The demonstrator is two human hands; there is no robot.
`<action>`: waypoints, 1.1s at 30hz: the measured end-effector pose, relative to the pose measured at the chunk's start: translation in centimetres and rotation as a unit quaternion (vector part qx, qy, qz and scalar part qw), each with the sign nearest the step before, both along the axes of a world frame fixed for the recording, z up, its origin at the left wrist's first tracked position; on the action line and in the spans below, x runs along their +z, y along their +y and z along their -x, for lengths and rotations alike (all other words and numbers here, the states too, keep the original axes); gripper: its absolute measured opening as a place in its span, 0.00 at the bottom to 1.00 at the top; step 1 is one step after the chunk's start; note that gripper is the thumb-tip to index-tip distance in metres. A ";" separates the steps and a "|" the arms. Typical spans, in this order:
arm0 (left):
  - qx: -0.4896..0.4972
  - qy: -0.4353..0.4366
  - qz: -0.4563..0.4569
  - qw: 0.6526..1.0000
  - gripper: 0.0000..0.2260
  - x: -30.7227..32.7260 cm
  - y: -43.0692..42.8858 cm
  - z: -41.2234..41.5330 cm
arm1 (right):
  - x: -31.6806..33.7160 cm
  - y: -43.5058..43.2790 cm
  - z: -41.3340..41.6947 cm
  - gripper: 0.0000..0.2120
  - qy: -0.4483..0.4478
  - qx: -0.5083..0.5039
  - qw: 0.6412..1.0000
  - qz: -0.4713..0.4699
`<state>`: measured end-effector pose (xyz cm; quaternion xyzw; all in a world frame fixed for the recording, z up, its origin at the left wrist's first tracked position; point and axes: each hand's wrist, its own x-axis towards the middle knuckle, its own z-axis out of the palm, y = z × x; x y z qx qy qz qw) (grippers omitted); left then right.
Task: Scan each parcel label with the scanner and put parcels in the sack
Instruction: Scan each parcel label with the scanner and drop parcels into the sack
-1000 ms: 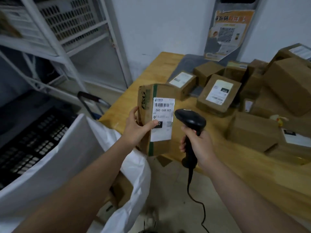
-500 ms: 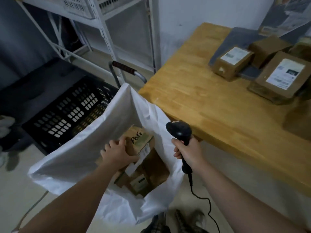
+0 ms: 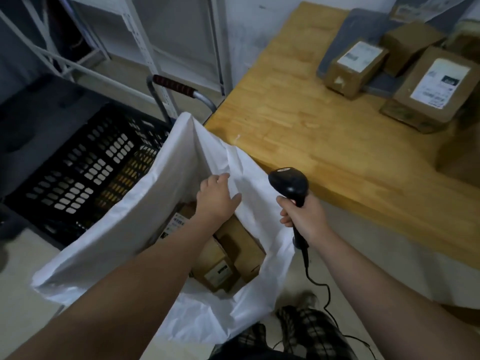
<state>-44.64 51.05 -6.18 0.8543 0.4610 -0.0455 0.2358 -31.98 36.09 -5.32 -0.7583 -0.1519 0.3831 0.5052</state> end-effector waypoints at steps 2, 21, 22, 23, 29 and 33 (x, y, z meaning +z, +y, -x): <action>-0.026 -0.037 -0.004 0.999 0.28 1.3 -0.3 -2.6 | 0.6 -0.7 -1.7 0.09 -0.010 -0.032 0.999 0.002; -0.129 -0.118 -0.030 0.984 0.26 6.4 -5.2 -32.5 | 7.7 -7.8 -29.1 0.06 -0.050 -0.198 0.977 -0.067; -0.122 -0.118 -0.026 0.985 0.26 6.4 -5.2 -33.5 | 8.0 -7.5 -30.2 0.05 -0.049 -0.194 0.977 -0.068; -0.112 -0.111 -0.025 0.987 0.26 6.2 -4.9 -34.9 | 8.1 -6.7 -31.7 0.04 -0.045 -0.187 0.979 -0.064; -0.094 -0.091 -0.050 0.990 0.27 6.1 -0.9 -39.4 | 8.6 -2.3 -35.6 0.04 -0.054 -0.172 0.982 -0.063; -0.094 -0.049 -0.046 0.993 0.37 5.6 3.7 -42.9 | 8.3 1.1 -37.7 0.03 -0.040 -0.173 0.982 -0.065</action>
